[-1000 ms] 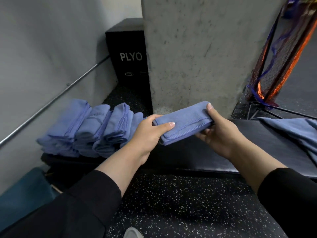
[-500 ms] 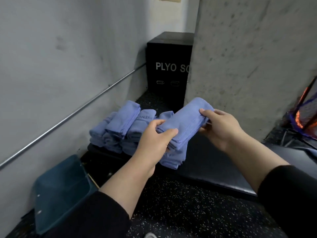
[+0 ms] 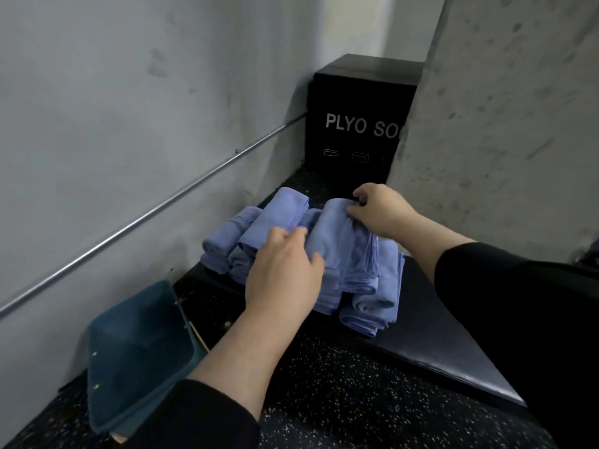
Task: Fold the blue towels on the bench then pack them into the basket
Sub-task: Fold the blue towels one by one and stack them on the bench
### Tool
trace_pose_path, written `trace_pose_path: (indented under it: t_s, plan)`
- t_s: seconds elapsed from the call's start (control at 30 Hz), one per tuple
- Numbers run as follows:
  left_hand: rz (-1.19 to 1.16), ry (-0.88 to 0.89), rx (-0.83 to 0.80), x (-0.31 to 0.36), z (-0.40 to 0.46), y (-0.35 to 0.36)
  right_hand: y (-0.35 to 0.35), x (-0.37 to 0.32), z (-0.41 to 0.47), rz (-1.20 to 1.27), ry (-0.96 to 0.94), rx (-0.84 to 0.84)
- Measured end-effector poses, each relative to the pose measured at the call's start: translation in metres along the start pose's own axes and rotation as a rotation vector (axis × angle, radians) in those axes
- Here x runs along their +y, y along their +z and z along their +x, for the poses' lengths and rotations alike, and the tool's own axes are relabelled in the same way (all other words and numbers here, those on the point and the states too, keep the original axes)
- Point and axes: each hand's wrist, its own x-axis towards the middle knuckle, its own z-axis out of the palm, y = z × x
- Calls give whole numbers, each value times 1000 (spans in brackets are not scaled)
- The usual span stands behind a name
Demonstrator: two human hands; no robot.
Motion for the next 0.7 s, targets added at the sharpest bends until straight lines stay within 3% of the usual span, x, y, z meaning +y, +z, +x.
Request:
trace_pose_path:
  t_s: [0.13,0.43,0.57,0.7]
  plan:
    - [133,128,-96,5,-1,10,10,8,-6,5,-62,59]
    - [-152,310,153,50,-6,21,-26,47,-67,162,-164,373]
    - [-256,404,113,93,-16,49,-42,104,-118,120,-165,382]
    - [-228,468,-28,140,-28,94,-62,192,-177,3,-94,392]
